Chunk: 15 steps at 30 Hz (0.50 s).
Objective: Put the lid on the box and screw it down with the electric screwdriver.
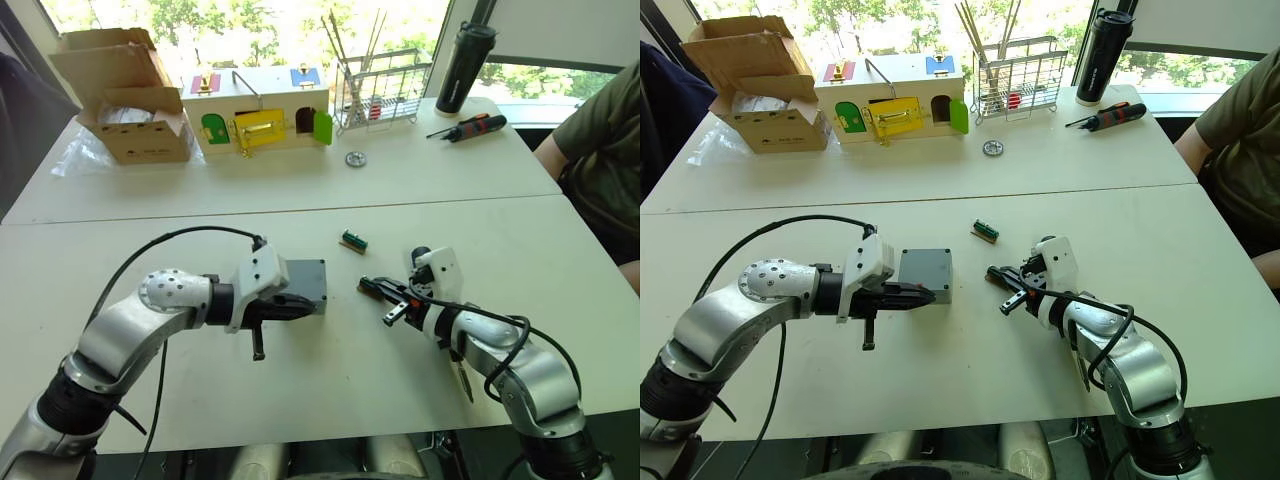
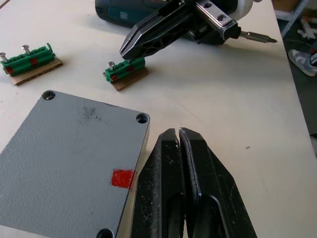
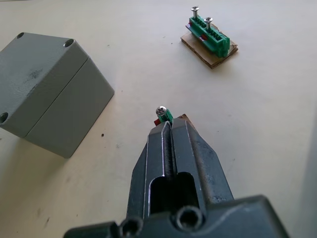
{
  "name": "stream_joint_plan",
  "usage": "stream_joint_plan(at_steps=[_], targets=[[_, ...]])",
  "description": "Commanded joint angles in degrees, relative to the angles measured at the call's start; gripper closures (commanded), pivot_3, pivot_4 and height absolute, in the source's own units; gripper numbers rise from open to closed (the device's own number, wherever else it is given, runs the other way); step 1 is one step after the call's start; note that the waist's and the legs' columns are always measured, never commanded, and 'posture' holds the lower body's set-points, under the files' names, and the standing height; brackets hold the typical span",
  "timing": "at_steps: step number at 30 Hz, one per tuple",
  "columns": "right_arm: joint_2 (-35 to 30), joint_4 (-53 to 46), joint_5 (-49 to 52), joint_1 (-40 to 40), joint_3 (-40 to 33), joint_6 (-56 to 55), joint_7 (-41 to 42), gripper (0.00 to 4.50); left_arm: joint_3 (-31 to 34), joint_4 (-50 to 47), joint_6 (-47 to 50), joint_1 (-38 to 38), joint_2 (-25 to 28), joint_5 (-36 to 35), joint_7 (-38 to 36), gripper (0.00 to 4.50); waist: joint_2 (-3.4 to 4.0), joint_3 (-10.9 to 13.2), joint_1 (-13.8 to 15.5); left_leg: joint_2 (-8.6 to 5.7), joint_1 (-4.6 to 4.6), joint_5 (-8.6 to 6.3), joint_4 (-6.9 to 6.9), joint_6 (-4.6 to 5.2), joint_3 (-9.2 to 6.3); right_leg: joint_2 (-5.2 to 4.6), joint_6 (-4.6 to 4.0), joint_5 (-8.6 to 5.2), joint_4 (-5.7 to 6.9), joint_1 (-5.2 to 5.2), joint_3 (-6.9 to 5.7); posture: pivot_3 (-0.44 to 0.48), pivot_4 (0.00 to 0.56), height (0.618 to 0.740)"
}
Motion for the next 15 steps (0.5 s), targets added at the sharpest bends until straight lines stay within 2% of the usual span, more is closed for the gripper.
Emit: stream_joint_plan(at_steps=[1,13,15], targets=[[0.08,-2.69,0.78,-1.43,-2.23,-0.30,-0.53,4.47,1.10,-0.55,-1.43,-0.76,-0.21,0.58,0.04,4.46,0.00,0.00,0.00,0.00,0.00,0.00,0.00,0.00,0.00,0.00,0.00,0.00,0.00,0.00,0.00,0.000,0.150,0.740],[-0.89,-6.22,2.46,-0.65,-2.33,2.11,-0.53,4.47,0.87,0.23,-2.18,-0.67,-0.73,1.39,-0.68,4.46,0.00,0.00,0.01,0.00,0.00,0.00,0.00,0.00,0.00,-0.02,0.00,0.00,0.01,-0.01,0.00,0.000,0.150,0.740],[-1.96,-5.87,1.62,0.43,-1.21,1.17,0.22,3.96,0.77,0.35,-2.39,-0.58,-0.74,1.60,-0.78,4.46,0.00,0.00,0.01,0.00,0.00,0.00,0.00,0.01,0.00,-0.01,0.00,0.00,0.01,-0.01,0.00,0.000,0.150,0.740]])
